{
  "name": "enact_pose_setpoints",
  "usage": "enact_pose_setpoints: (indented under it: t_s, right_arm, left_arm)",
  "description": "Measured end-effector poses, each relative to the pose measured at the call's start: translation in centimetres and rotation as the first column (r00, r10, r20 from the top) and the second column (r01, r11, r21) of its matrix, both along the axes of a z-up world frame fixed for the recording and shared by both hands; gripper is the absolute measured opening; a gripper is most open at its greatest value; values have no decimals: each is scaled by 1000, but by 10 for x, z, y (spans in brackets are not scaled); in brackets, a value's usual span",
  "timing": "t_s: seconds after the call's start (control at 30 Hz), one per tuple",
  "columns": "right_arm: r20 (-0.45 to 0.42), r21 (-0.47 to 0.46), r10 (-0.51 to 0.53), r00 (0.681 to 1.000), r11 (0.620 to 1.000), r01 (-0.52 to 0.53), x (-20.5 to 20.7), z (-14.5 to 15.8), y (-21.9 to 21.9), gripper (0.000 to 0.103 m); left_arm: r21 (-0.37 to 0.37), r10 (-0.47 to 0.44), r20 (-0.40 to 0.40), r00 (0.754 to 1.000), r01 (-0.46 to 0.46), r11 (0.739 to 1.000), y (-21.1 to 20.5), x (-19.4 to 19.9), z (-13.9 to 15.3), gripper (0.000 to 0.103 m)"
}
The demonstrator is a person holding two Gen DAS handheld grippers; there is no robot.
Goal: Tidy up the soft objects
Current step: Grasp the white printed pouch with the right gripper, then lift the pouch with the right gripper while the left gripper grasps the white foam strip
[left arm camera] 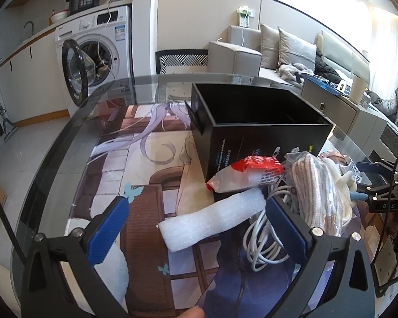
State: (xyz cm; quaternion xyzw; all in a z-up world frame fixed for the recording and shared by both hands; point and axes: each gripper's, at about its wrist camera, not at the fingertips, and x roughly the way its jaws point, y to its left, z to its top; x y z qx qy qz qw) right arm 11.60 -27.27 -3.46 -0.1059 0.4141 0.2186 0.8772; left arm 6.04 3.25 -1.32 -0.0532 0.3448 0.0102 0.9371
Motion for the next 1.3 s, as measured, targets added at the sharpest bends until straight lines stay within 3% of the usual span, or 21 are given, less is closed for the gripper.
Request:
enact_pose_setpoints:
  t_s: [0.2,0.33,0.8,1.3]
  right_arm:
    - [23,15,15,1000,1000,-15,-2,2,-1,67]
    - [35,22,39,999,999,-40,-8,5,0,60]
    - [96,80,-18,995,997,10,-16,18,-15,60]
    - [175,125,-43,984,992,22,-25,40,-24,60]
  left_arm:
    - [-20,6,-23,1000,-7,1000,4,2,-3,103]
    - [-21,2,-24,1000,-2,1000,3,2,-3,103]
    - [-27,10,-55,998,-12,1000,7,4,-5,103]
    - [-178,3,-121,993,-24,984,17,13,-16,100]
